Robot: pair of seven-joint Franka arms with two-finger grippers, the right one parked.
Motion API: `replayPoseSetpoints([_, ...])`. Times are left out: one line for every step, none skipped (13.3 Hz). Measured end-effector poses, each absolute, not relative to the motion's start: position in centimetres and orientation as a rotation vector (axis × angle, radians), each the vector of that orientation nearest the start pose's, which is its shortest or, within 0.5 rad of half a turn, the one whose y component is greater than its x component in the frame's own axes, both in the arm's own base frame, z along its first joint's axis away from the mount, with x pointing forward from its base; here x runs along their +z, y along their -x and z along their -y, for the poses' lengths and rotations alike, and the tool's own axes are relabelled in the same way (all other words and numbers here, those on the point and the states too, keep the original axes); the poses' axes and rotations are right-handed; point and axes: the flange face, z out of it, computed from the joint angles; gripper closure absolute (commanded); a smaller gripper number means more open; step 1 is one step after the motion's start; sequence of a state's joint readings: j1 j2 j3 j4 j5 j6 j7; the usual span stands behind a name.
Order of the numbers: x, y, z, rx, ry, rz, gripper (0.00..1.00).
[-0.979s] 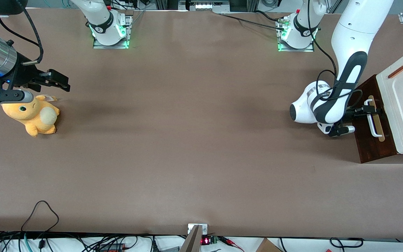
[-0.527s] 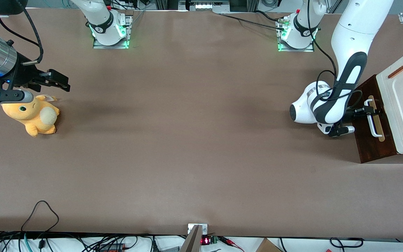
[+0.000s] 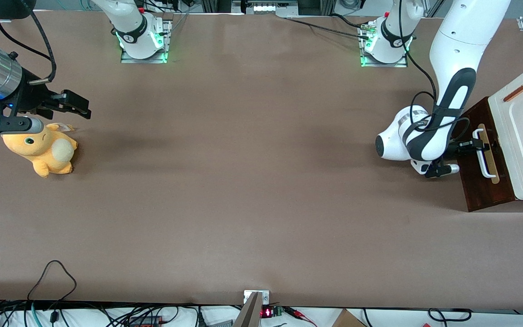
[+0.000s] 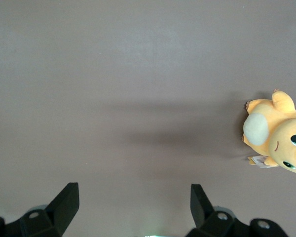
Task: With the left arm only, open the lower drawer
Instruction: 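Pull the handle with the left gripper, sliding the drawer out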
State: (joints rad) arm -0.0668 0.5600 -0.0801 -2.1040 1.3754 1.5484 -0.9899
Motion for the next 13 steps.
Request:
replayPoseSetpoints([16.41, -51.72, -3.09, 0.126, 1.681, -0.059, 0.59])
replayPoseSetpoints([16.39, -51.76, -3.16, 0.123, 1.678, -0.063, 0.59])
replayPoseSetpoints([16.36, -51.80, -3.26, 0.120, 1.674, -0.067, 0.59])
replayPoseSetpoints([16.31, -51.80, -3.35, 0.120, 1.672, -0.068, 0.59])
replayPoseSetpoints([16.26, -51.78, -3.44, 0.122, 1.671, -0.068, 0.59])
replayPoseSetpoints([16.19, -51.77, -3.54, 0.124, 1.671, -0.067, 0.61])
replayPoseSetpoints([16.12, -51.77, -3.61, 0.126, 1.671, -0.067, 0.66])
replayPoseSetpoints([16.08, -51.77, -3.63, 0.126, 1.673, -0.068, 0.71])
replayPoseSetpoints([16.06, -51.79, -3.62, 0.126, 1.673, -0.068, 0.82])
replayPoseSetpoints([16.09, -51.82, -3.59, 0.125, 1.673, -0.068, 0.87])
replayPoseSetpoints([16.10, -51.85, -3.60, 0.124, 1.673, -0.067, 0.93])
replayPoseSetpoints([16.23, -51.90, -3.57, 0.122, 1.669, -0.065, 0.96])
replayPoseSetpoints([16.32, -52.00, -3.50, 0.108, 1.670, -0.051, 1.00])
